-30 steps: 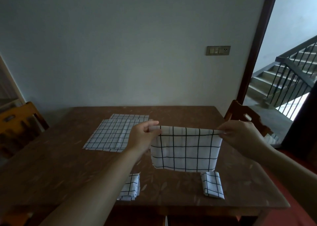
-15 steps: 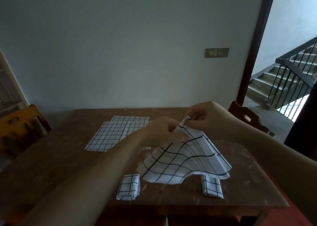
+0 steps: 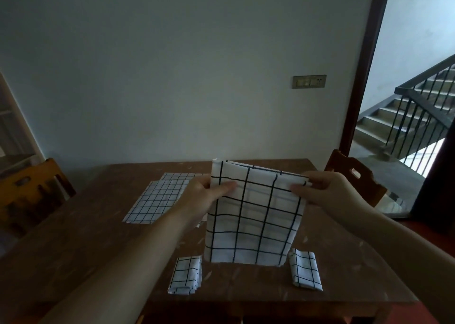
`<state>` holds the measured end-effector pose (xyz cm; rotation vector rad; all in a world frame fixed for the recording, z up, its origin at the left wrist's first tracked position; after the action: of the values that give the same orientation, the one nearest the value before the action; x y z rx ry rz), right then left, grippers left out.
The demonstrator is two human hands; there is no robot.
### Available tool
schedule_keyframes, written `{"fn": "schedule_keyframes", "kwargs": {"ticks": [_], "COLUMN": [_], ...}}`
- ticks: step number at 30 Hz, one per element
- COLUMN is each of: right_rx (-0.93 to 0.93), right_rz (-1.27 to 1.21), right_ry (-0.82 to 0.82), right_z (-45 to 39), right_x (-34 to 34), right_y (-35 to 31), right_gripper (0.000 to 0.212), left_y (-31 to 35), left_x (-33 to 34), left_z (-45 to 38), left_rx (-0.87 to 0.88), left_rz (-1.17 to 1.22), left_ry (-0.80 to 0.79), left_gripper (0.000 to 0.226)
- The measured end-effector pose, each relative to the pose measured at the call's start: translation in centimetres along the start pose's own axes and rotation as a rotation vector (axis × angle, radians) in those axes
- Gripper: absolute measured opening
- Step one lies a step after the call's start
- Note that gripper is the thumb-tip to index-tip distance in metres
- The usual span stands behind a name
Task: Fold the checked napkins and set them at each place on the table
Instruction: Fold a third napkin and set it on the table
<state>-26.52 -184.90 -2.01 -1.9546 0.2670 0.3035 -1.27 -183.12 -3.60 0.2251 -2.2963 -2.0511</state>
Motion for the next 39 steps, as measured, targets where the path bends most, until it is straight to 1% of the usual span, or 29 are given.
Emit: {"fn": "schedule_keyframes", "kwargs": {"ticks": [2, 3, 4, 7, 10, 14, 15, 18, 20, 23, 26, 30, 32, 34, 36, 39], "right_rx": [0.021, 0.024, 0.020, -0.004, -0.022, -0.015, -0.011, -0.027, -0.039, -0.034, -0.018, 0.015, -0.013, -0.080, -0.215, -0.410], "right_rz": [-0.077, -0.119, -0.146, -0.128, -0.098, -0.117, -0.118, -0.102, -0.094, -0.101, -0.115, -0.094, -0.030, 0.095, 0.304, 0.575], "right_ry": [0.006, 0.012, 0.025, 0.090, 0.114, 0.138, 0.136, 0.125, 0.129, 0.133, 0.120, 0.097, 0.069, 0.045, 0.038, -0.053], "right_z": [-0.1, -0.2, -0.2, -0.5, -0.6, -0.4, -0.4, -0.4, -0.4, -0.4, -0.5, -0.6, -0.7, -0.6, -0.3, 0.6], "right_x": [-0.1, -0.1, -0.2, -0.5, -0.7, -0.8, -0.9, -1.2, -1.4, -1.5, -1.4, -1.8, -2.2, -2.4, -1.8, 1.1], "right_y": [-0.5, -0.9, -1.2, -1.8, -2.0, -2.3, -2.3, -2.3, -2.4, -2.4, -2.3, -2.2, -2.3, -2.9, -4.2, -6.6], "right_gripper": [0.016, 0.022, 0.024, 0.017, 0.015, 0.010, 0.011, 0.025, 0.028, 0.020, 0.014, 0.011, 0.008, 0.006, 0.013, 0.033], "left_y": [-0.1, -0.1, -0.1, 0.0, 0.2, 0.4, 0.4, 0.6, 0.8, 0.9, 1.0, 1.3, 1.6, 2.0, 2.3, 2.9], "left_x": [0.1, 0.2, 0.2, 0.4, 0.7, 1.0, 1.0, 1.0, 1.0, 1.1, 1.2, 1.2, 1.2, 1.4, 2.0, 3.4], "left_z": [-0.1, -0.1, -0.2, -0.1, 0.1, 0.2, 0.2, 0.4, 0.4, 0.3, 0.5, 0.9, 1.1, 1.3, 1.4, 1.8], "left_rx": [-0.012, -0.015, -0.016, -0.012, -0.018, -0.053, -0.058, -0.057, -0.047, -0.030, -0.035, -0.018, 0.012, 0.066, 0.136, 0.226], "left_rz": [0.041, 0.054, 0.063, 0.092, 0.175, 0.254, 0.260, 0.283, 0.305, 0.304, 0.309, 0.287, 0.265, 0.221, 0.134, 0.058], "left_ry": [0.020, 0.028, 0.033, 0.022, 0.041, 0.042, 0.029, -0.006, 0.002, 0.030, 0.061, 0.101, 0.110, 0.125, 0.137, 0.088], "left_gripper": [0.023, 0.023, 0.022, 0.011, 0.011, 0.026, 0.028, 0.030, 0.034, 0.036, 0.023, 0.021, 0.020, 0.019, 0.020, 0.018]}}
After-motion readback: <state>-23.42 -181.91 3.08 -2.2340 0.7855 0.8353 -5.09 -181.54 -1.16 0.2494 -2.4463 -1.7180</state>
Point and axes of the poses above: each hand's wrist, its own z-axis away from the middle knuckle, its own x-axis out of the palm, y = z × x, the point moved 4 cm from there along -z, towards the middle knuckle, and after that the axes turned 9 degrees about y, right-handed, at the moved point
